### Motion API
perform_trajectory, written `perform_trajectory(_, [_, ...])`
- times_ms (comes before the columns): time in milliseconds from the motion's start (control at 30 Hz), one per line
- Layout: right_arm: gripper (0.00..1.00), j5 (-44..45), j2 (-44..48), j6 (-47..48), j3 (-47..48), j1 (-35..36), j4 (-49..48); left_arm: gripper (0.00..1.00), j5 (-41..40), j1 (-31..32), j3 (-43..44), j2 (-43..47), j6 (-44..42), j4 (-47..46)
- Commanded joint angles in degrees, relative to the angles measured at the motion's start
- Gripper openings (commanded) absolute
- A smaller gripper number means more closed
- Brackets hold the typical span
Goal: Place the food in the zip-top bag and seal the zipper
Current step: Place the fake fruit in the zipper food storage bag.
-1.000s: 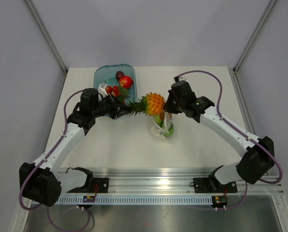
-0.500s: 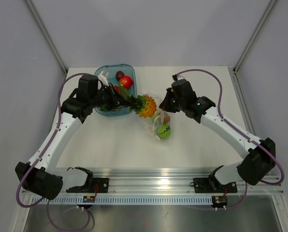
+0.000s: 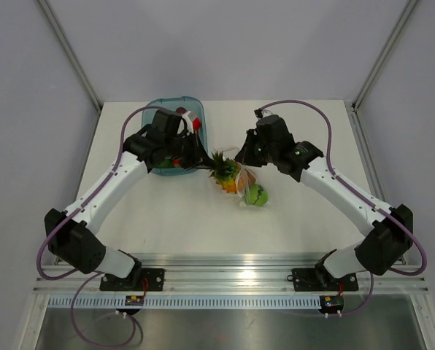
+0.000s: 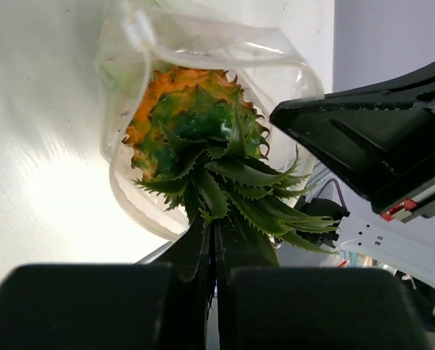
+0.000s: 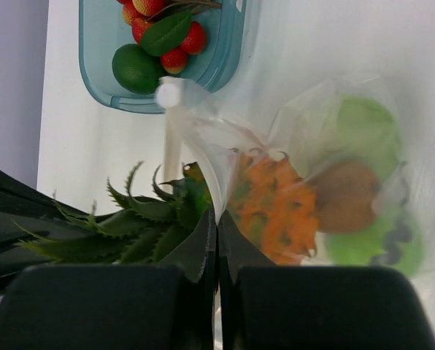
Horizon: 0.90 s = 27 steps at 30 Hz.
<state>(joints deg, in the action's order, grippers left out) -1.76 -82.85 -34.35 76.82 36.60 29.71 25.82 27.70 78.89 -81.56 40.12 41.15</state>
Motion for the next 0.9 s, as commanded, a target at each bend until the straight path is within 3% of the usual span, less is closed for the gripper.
perform_trajectory(0, [0.0,-2.6,-0.1,0.5,4.0,1.5,-3.3,0.0,-1.0,1.8,4.2,-1.7,-2.2,-0.3])
perform_trajectory(67, [0.0,-2.6,-0.4,0.7,3.9,1.7,-3.3,0.0,-2.4,3.0,4.9,-2.6,-3.0,0.1])
perform_trajectory(100, [0.0,-2.5,-0.3,0.7,3.7,1.8,-3.3,0.23,-3.0,3.4,7.0,-4.6,-4.7,1.3])
perform_trajectory(133, [0.0,-2.4,0.0,0.7,3.2,1.8,-3.3,0.34,-4.3,3.8,8.0,-5.4,-5.6,4.0])
perform_trajectory(200, [0.0,-1.8,0.6,0.7,2.6,1.8,-3.3,0.5,-5.4,4.9,10.0,-7.0,-7.8,6.1])
perform_trajectory(233, [0.0,-1.4,1.3,0.4,2.0,1.7,-3.3,0.65,-6.2,5.3,10.3,-7.0,-8.4,7.0])
perform_trajectory(300, [0.0,-1.4,2.2,0.1,1.3,1.8,-4.0,0.75,-6.2,5.4,10.9,-6.3,-10.0,7.8])
perform_trajectory(467, [0.0,-0.1,4.4,-0.9,-0.2,1.7,-5.1,0.76,-8.4,5.3,10.5,0.1,-11.6,7.7])
perform_trajectory(600, [0.0,-1.1,5.2,-2.5,-1.3,1.2,-6.7,0.65,-11.5,5.3,8.2,7.5,-11.4,5.7])
perform_trajectory(867, [0.0,-1.4,4.6,-3.7,-1.7,1.0,-7.7,0.58,-13.3,5.3,-2.1,15.9,-8.6,0.7])
